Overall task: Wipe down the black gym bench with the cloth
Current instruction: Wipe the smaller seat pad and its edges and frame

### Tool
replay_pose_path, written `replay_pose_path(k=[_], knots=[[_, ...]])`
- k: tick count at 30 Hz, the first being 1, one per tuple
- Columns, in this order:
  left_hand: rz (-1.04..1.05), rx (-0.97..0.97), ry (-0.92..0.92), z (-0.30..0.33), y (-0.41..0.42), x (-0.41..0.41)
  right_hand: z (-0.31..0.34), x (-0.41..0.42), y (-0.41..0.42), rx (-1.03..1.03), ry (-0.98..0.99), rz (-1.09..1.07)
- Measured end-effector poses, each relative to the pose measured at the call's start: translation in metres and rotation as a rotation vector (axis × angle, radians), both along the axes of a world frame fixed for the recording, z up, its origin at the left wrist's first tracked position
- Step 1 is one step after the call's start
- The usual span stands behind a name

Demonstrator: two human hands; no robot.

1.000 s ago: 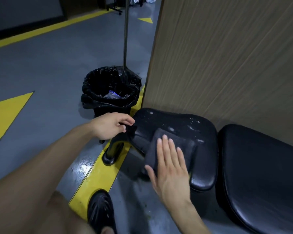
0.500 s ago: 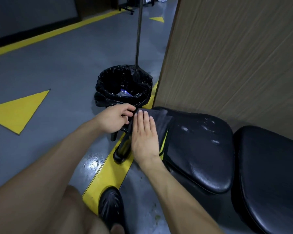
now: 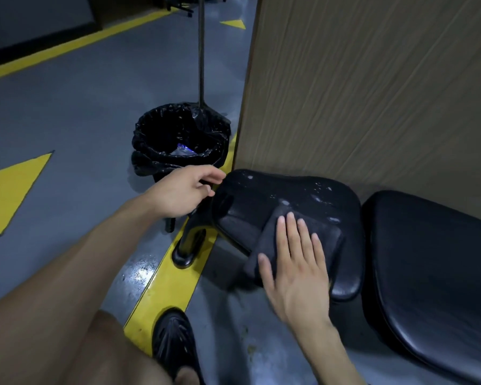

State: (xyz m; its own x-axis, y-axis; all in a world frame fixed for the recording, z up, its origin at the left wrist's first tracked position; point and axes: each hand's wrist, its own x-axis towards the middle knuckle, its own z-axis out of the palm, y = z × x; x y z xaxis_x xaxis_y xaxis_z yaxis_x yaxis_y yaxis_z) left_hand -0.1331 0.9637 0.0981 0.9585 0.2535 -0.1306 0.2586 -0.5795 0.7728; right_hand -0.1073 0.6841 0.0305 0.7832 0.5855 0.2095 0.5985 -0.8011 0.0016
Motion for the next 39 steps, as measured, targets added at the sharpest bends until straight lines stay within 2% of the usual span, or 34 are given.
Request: replay_pose_path(k=[4,11,15,19,21,23,26,28,30,35,37,39], knots=[[-0.019,0.041,-0.054,0.008,-0.021,0.007,0.017,0.034,0.025,0.0,0.136,-0.05],[-0.134,0.083,-0.068,0.006,-0.045,0.026,0.001,-0.032,-0.053,0.033,0.064,-0.003],[-0.196,0.134,-0.062,0.008,-0.058,0.032,0.012,0.022,-0.063,0.059,0.133,-0.032],[-0.221,0.181,-0.037,0.007,-0.058,0.032,0.031,0.121,-0.055,0.095,0.307,-0.235],[-0.24,0.195,-0.023,0.008,-0.058,0.033,0.035,0.135,-0.044,0.062,0.332,-0.301],[-0.257,0.214,-0.014,0.007,-0.059,0.036,0.032,0.116,-0.037,0.044,0.283,-0.25],[-0.294,0.227,-0.002,0.006,-0.066,0.044,0.029,0.067,-0.058,0.044,0.231,-0.013],[-0.313,0.24,0.003,0.006,-0.069,0.049,0.031,0.068,-0.076,0.03,0.241,0.081],[-0.317,0.249,0.025,0.005,-0.069,0.052,0.03,0.1,-0.085,0.049,0.248,0.065],[-0.368,0.267,0.082,-0.003,-0.066,0.046,0.032,0.198,-0.048,0.017,0.345,-0.252],[-0.39,0.273,0.09,-0.006,-0.064,0.045,0.032,0.193,-0.032,0.032,0.334,-0.25],[-0.391,0.269,0.09,-0.005,-0.063,0.046,0.032,0.154,-0.032,0.053,0.276,-0.1]])
